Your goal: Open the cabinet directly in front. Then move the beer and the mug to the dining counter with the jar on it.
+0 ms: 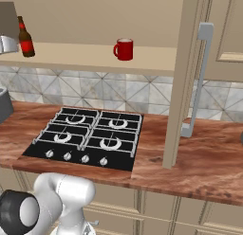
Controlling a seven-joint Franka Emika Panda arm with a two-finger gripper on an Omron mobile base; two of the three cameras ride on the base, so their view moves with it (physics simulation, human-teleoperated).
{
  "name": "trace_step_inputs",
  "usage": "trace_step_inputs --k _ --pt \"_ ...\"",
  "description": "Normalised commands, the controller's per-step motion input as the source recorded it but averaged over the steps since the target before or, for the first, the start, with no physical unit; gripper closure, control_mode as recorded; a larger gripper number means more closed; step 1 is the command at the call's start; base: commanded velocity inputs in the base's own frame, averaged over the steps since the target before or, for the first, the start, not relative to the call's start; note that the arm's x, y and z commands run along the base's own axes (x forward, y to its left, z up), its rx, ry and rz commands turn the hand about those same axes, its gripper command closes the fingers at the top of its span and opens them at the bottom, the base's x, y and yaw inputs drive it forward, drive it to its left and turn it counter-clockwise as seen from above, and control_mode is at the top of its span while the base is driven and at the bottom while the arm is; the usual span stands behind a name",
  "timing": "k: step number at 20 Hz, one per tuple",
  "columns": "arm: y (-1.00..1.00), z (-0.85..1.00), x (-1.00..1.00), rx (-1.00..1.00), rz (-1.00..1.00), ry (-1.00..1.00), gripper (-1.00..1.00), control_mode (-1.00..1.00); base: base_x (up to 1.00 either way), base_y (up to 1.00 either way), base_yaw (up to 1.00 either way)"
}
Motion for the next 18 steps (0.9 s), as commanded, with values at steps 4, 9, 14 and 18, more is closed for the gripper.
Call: trace_step_inputs --k 4,9,14,18 --pt "0.00 0.01 0.48 0.00 0.00 0.00 -1.00 -1.00 0.00 0.00 0.00" --pt "0.00 0.00 0.52 0.00 0.00 0.02 -1.00 -1.00 0.00 0.00 0.00" --pt "0.00 0.00 0.50 0.02 0.00 0.03 -1.00 -1.00 0.00 0.00 0.00" --pt "0.08 0.01 0.41 0.04 0.00 0.02 -1.00 -1.00 0.00 0.00 0.00"
